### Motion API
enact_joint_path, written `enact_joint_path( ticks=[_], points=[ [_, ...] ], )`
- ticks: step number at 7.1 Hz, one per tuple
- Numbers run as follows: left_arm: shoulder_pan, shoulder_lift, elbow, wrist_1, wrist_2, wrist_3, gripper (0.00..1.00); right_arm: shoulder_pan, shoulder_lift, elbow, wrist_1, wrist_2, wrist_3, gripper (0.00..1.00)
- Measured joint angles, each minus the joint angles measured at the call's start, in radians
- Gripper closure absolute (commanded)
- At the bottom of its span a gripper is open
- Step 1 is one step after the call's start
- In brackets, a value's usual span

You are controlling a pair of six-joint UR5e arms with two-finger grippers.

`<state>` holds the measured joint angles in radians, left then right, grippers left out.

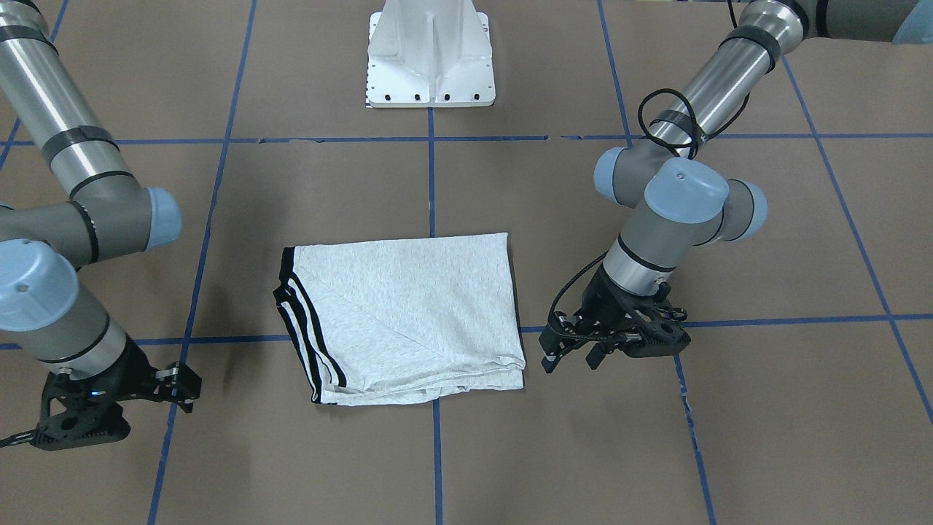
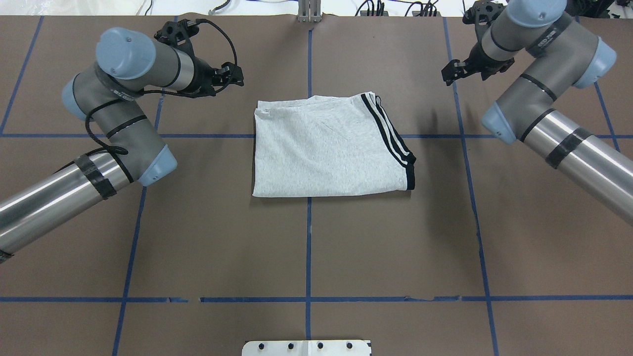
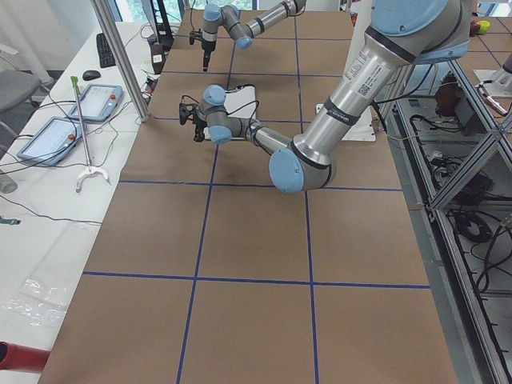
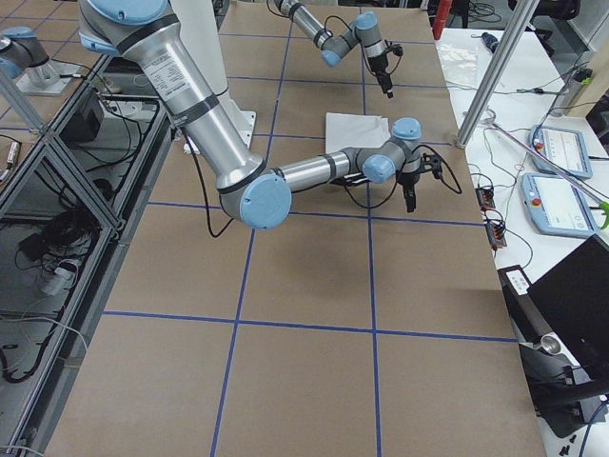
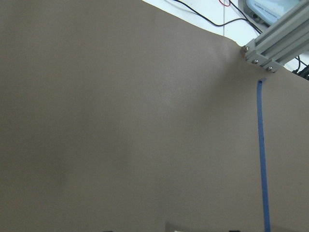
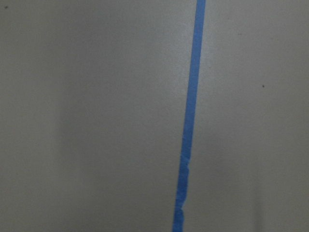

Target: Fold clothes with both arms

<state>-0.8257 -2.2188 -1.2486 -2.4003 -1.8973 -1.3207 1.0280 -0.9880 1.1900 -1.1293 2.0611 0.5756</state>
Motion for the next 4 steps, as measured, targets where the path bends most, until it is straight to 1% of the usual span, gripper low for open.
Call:
enact_joint_path(
  ticks=[2,3,4],
  points=[
    [-0.021,0.059,-0.060,0.002,-0.029,0.088,0.16,0.079,-0.059,0.003,-0.004,0.147,-0.305,0.00],
    [-0.027,0.070,-0.072,0.003,-0.037,0.102,0.16,0.103,-0.093,0.006,-0.007,0.191,-0.419,0.00],
    [-0.031,0.079,-0.078,0.003,-0.040,0.108,0.16,0.127,-0.120,0.011,-0.008,0.215,-0.492,0.00]
  ],
)
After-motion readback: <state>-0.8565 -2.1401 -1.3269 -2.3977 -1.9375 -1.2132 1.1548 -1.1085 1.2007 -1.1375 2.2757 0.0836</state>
